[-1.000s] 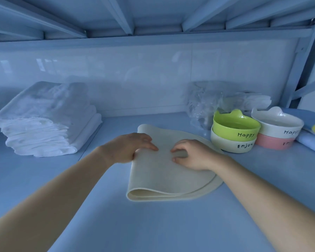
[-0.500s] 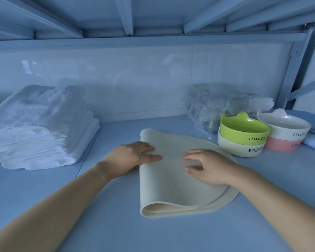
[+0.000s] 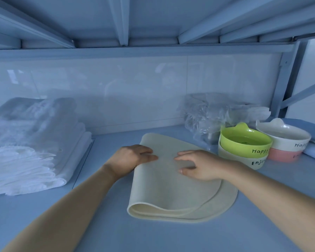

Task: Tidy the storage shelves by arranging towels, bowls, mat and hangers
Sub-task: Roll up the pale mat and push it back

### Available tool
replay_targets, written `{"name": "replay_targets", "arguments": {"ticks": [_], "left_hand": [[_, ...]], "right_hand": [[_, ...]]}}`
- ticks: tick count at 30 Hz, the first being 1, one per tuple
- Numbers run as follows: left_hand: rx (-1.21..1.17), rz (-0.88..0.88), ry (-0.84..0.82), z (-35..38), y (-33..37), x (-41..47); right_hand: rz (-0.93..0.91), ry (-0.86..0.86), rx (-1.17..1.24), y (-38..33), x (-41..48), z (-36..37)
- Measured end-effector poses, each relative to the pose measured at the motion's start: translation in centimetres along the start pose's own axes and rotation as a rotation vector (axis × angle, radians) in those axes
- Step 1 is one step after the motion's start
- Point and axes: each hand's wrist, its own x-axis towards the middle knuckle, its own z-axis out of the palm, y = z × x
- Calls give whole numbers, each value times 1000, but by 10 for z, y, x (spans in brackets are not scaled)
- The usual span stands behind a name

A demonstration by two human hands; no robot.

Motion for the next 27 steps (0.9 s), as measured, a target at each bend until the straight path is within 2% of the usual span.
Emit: {"name": "replay_targets", "arguments": {"ticks": [4, 8, 13, 19, 21, 24, 27], "left_hand": [[0, -228, -168, 17, -11, 8], [-30, -343, -152, 24, -15, 14], [-92, -311, -203, 26, -17, 4], [-372, -383, -45, -11, -12, -11], [-471, -402, -54, -29, 3, 3], [-552, -324, -261, -47, 37, 14], [-442, -237, -480, -47, 58, 3]], "right_hand": [[5, 38, 14, 0, 13, -7], [-9, 58, 49, -6, 21, -6], [-53, -13, 71, -17, 15, 1], [-83, -157, -6, -23, 0, 0], [-71, -223, -42, -24, -8, -2], [-66, -281, -51, -29, -14, -10], [-134, -240, -50, -33, -26, -6]]}}
